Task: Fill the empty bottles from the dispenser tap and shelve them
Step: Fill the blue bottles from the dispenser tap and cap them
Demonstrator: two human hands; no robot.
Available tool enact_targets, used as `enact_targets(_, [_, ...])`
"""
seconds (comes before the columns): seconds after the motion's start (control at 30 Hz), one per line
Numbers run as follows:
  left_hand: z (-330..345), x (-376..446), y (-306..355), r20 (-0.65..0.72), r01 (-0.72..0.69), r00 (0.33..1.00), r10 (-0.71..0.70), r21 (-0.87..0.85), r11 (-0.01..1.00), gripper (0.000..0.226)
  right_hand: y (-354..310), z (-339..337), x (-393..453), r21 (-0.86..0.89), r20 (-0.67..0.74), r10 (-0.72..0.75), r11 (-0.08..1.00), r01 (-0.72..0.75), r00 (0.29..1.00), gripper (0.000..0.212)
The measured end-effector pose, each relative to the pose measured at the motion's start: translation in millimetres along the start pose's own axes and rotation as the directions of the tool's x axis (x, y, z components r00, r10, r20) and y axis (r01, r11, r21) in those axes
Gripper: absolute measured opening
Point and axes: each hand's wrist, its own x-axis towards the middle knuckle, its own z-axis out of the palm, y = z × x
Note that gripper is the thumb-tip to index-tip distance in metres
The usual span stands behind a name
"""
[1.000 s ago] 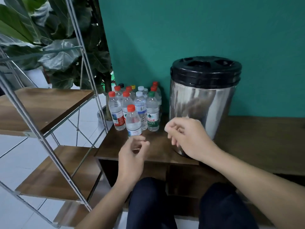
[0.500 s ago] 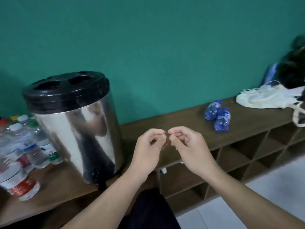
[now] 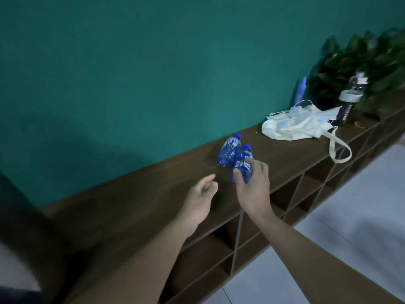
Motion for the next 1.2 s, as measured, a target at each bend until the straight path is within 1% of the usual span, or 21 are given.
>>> enact_targets(0.07, [16,22,-2,0.018,0.004,1.000,-0.004,-0.005,1.000,0.042,9,1,21,0.009,-0.007,0.033,0.999,-0.033,0.999,0.049])
enact_targets(0.1, [24,32,-1,0.026,0.009,1.000,-0.008,-0.014,1.000,0.043,12,2,30,0.015,0.002,0.076,0.997,-0.076,0.997,0.055])
enact_targets(0.2, [45,57,4,0.067,0.027,0.997,-0.024,-0.041,0.999,0.047,27,8,49,0.061,0.065,0.281,0.957,-0.285,0.958,0.082])
enact_targets(0.27, [54,66,8,0.100,0.037,0.994,-0.030,-0.061,0.997,0.048,39,14,55,0.117,0.102,0.375,0.915,-0.385,0.921,0.094])
enact_targets(0.33, [58,70,9,0.105,0.035,0.994,-0.028,-0.064,0.997,0.046,47,19,53,0.167,0.124,0.421,0.884,-0.438,0.898,0.095])
enact_targets(0.4, [61,71,6,0.084,0.030,0.996,-0.023,-0.080,0.996,0.043,47,19,46,0.233,0.138,0.435,0.859,-0.456,0.890,0.088])
enact_targets(0.47, [60,66,4,0.058,0.035,0.998,-0.028,-0.124,0.992,0.037,41,13,34,0.318,0.153,0.447,0.822,-0.472,0.882,0.084])
enact_targets(0.57, [57,46,0,0.013,0.025,1.000,-0.023,-0.226,0.974,0.029,32,0,7,0.400,0.178,0.456,0.776,-0.487,0.872,0.087])
enact_targets(0.63, [51,26,0,0.007,0.020,1.000,-0.019,-0.282,0.959,0.028,23,-10,-18,0.422,0.191,0.436,0.772,-0.475,0.879,0.090])
enact_targets(0.7, [38,4,1,0.023,0.017,1.000,-0.010,-0.314,0.949,0.030,9,-19,-42,0.463,0.230,0.400,0.757,-0.461,0.887,0.088])
enact_targets(0.77, [17,-20,5,0.047,0.014,0.999,0.002,-0.331,0.944,0.032,-9,-22,-63,0.511,0.308,0.363,0.717,-0.475,0.880,0.085])
enact_targets(0.83, [-6,-44,11,0.059,0.018,0.998,0.002,-0.336,0.942,0.036,-30,-21,-82,0.534,0.389,0.292,0.701,-0.472,0.874,0.081])
enact_targets(0.93, [-39,-83,21,0.053,0.016,0.999,0.003,-0.366,0.930,0.043,-68,-16,-108,0.517,0.470,0.141,0.756,-0.401,0.871,0.075])
enact_targets(1.0, [-60,-109,28,0.024,0.004,1.000,0.006,-0.372,0.928,0.046,-90,-13,-123,0.508,0.530,0.040,0.784,-0.356,0.847,0.070])
enact_targets(1.07, [-84,-137,32,-0.028,-0.039,0.999,0.031,-0.351,0.936,0.052,-113,-10,-137,0.496,0.576,-0.029,0.807,-0.321,0.817,0.065])
enact_targets(1.13, [-106,-166,34,-0.085,-0.089,0.994,0.065,-0.317,0.944,0.061,-137,-8,-148,0.491,0.603,-0.084,0.822,-0.287,0.793,0.051])
enact_targets(1.2, [-125,-195,32,-0.150,-0.139,0.984,0.098,-0.289,0.947,0.064,-163,-6,-160,0.503,0.625,-0.141,0.824,-0.259,0.767,0.038])
